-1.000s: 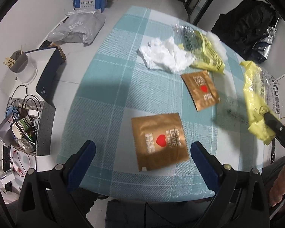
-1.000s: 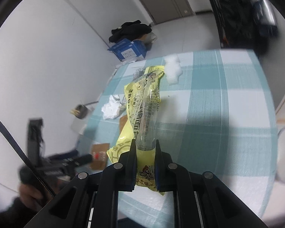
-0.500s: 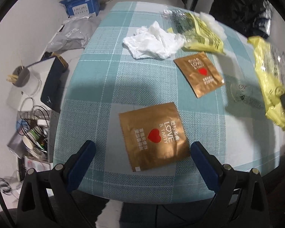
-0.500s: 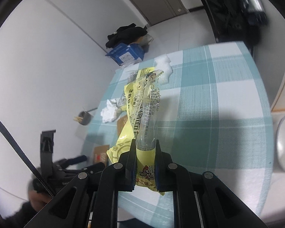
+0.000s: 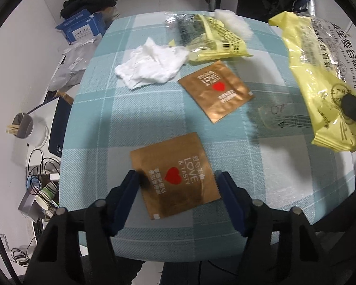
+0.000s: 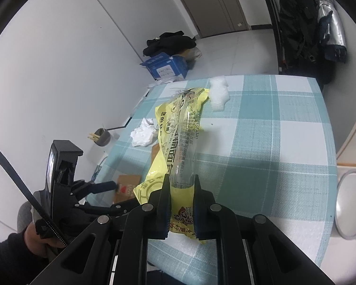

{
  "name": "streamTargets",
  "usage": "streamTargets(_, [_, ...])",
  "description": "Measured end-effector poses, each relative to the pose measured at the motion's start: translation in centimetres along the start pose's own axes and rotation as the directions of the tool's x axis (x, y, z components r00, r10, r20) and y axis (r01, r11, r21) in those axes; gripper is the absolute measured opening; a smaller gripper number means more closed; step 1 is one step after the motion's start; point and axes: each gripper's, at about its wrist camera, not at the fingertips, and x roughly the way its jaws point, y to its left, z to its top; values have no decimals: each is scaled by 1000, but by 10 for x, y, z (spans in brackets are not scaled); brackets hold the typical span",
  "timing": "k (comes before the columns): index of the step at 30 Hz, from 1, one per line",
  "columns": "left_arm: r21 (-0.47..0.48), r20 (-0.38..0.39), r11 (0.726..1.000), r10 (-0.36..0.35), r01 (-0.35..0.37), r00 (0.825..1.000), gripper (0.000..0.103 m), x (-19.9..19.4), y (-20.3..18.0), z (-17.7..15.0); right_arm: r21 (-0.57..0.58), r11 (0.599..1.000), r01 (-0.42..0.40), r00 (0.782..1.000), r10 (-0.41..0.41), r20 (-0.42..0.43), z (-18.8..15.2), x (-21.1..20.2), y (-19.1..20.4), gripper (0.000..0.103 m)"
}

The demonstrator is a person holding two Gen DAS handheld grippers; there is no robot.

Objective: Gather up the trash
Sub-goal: 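Lower the left gripper onto the brown LOVE & TASTY sachet and close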

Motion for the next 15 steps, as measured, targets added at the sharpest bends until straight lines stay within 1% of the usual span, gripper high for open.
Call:
streamTargets(2, [15, 13, 1000, -2, 2, 1000, 58, -1, -2, 0, 5, 1000, 0, 1000, 0, -1, 1, 2, -2, 13])
streamTargets(5, [36, 25, 999, 0, -1, 1000, 55, -2, -7, 0, 9, 1000, 3, 1000, -3, -3, 1, 3, -3, 13])
streamTargets(15, [20, 35, 999, -28, 28, 999, 47, -2, 0, 0, 11, 1000, 7, 1000, -7, -4, 0, 3, -3, 14])
